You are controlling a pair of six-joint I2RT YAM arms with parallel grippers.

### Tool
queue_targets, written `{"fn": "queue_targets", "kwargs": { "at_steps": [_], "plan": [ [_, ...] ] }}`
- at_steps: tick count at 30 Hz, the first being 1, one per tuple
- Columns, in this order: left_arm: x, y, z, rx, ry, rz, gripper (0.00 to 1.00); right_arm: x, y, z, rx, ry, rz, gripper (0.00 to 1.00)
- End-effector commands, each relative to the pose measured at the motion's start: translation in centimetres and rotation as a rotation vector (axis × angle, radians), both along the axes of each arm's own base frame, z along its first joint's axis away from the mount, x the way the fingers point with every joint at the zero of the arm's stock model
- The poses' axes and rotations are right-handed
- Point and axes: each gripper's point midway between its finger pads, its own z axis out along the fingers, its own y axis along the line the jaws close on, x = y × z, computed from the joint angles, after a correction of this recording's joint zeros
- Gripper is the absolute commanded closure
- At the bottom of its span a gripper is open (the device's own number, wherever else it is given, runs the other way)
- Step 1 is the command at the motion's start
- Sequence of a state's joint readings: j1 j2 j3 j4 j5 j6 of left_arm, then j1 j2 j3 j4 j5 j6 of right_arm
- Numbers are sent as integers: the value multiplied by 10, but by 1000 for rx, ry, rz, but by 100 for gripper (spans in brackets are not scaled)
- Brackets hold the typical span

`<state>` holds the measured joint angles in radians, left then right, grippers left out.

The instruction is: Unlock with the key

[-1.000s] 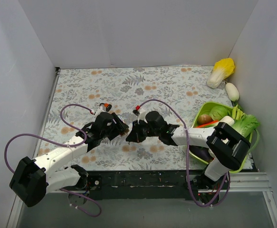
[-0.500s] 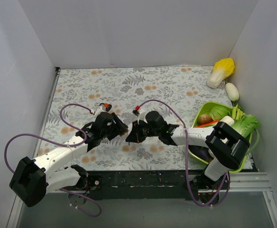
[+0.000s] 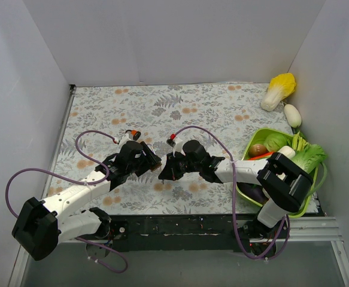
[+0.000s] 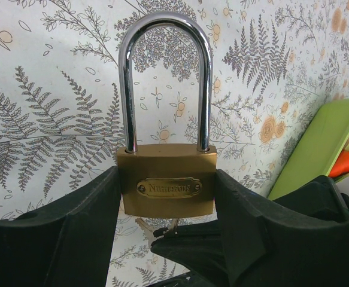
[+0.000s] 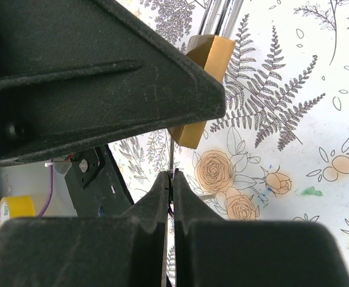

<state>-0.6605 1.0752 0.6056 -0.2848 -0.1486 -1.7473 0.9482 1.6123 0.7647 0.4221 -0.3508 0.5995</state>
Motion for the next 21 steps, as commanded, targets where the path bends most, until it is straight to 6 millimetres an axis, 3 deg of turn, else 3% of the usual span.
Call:
{"fn": "queue_targets", "kwargs": {
  "at_steps": [1, 21],
  "plan": [
    [16, -8, 43, -77, -111, 18, 100, 7, 8, 10, 42, -22, 8, 99],
    [14, -7, 40, -79, -105, 16, 100, 11, 13, 19, 53, -35, 27, 99]
  ]
}}
